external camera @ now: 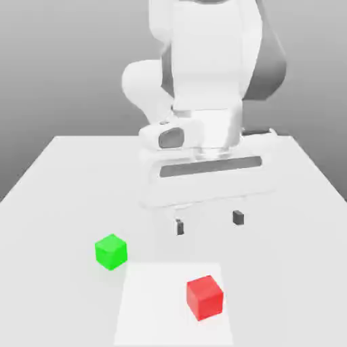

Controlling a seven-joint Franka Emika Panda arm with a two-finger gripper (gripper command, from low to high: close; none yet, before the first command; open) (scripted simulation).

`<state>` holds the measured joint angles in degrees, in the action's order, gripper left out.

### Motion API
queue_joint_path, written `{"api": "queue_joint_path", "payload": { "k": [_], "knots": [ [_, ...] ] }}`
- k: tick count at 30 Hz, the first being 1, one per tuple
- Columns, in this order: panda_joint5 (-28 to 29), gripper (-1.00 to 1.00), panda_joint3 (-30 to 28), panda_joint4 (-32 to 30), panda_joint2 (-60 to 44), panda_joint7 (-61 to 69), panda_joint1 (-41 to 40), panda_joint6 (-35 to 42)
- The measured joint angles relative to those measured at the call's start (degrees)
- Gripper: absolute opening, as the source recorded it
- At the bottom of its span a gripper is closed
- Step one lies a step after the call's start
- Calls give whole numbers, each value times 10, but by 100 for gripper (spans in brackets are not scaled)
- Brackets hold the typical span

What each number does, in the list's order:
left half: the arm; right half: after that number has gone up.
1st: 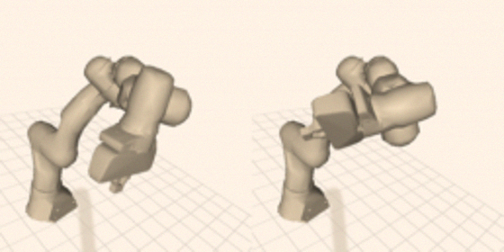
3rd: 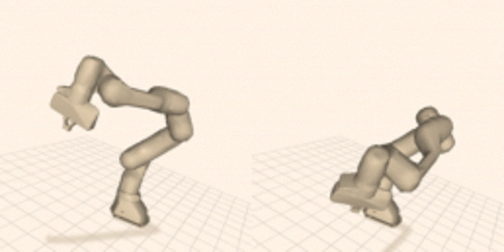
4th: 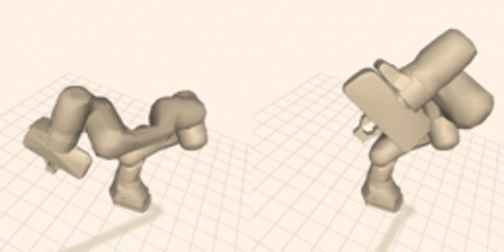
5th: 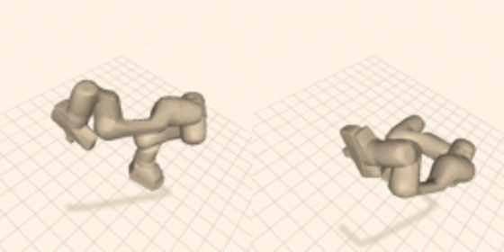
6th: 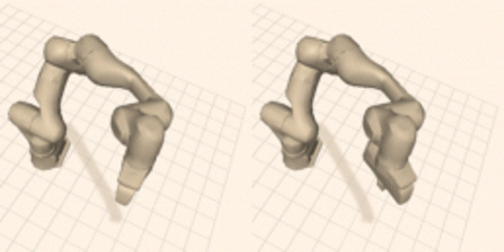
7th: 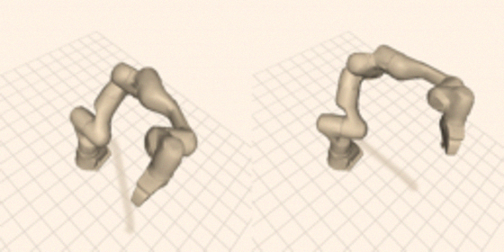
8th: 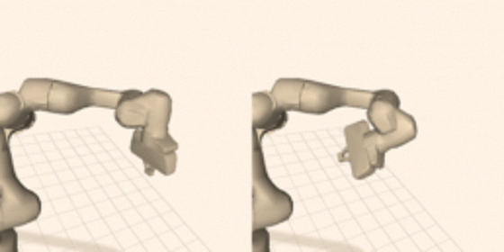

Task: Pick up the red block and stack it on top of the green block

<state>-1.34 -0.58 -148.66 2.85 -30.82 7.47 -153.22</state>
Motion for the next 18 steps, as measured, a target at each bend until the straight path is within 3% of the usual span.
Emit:
{"api": "queue_joint_path", "payload": {
  "k": [4, 9, 10, 18],
  "knots": [
    [11, 0, 2, -27, -83, 16, 6, -45],
    [11, 0, 3, -17, -187, 19, 6, -130],
    [11, -100, 3, -15, -200, 19, 5, -141],
    [13, -100, 4, -17, -185, 18, 4, -128]
  ]
}}
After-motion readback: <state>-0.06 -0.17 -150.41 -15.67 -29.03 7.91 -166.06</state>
